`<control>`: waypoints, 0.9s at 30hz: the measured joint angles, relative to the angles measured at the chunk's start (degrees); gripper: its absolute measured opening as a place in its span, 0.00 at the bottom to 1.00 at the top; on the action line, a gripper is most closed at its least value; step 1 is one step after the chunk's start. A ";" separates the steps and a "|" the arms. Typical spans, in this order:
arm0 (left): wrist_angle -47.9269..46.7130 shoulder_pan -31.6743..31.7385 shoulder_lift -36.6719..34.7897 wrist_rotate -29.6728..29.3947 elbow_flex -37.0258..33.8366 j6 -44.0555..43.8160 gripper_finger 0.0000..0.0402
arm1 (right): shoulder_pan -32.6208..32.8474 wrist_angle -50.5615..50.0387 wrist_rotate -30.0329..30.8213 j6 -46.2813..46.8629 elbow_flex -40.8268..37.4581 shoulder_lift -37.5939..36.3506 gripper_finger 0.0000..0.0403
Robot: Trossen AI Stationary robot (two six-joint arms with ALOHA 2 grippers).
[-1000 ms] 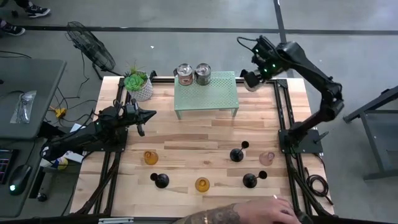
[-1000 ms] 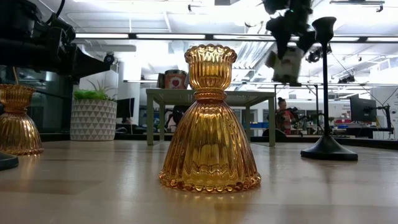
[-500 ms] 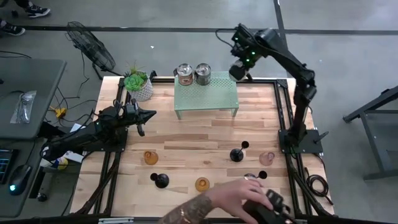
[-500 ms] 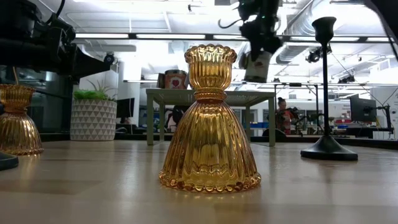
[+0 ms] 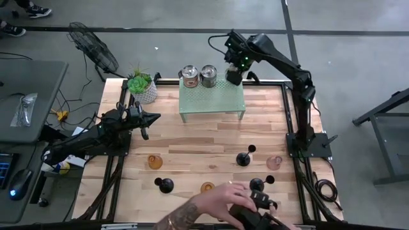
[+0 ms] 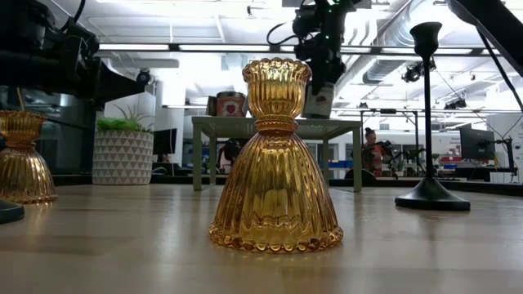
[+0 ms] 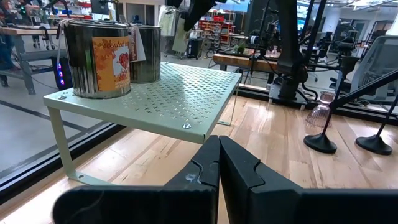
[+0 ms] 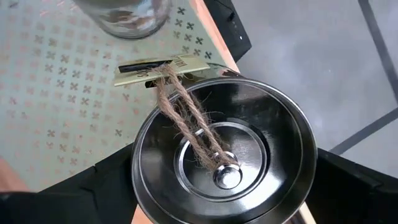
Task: Pick & Place candle stick holders
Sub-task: Put the silver scented candle on the shelf
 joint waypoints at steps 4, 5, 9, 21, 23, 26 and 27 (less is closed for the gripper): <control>0.00 -0.01 0.00 -0.01 0.00 -0.01 0.00 | 0.77 1.49 -0.24 -0.78 0.00 1.18 0.87; 0.00 0.02 0.00 0.00 0.01 0.00 0.00 | 1.02 1.61 -0.26 -1.02 0.00 1.27 0.87; 0.00 -0.01 0.00 0.00 0.01 -0.02 0.00 | 1.23 2.61 -0.16 -1.43 0.02 1.42 0.87; 0.00 0.00 0.00 0.00 -0.02 -0.01 0.00 | 1.33 1.83 -0.57 -1.29 -0.02 3.05 0.87; 0.00 0.00 0.00 0.01 0.00 -0.02 0.00 | 1.46 1.72 -0.65 -0.95 -0.02 3.05 0.87; 0.00 0.00 0.00 0.01 0.00 -0.02 0.00 | 1.46 1.02 -0.90 -0.54 -0.02 3.05 0.87; 0.00 0.01 0.00 0.00 -0.01 -0.02 0.00 | 1.46 0.91 -0.89 -0.38 -0.02 3.10 0.87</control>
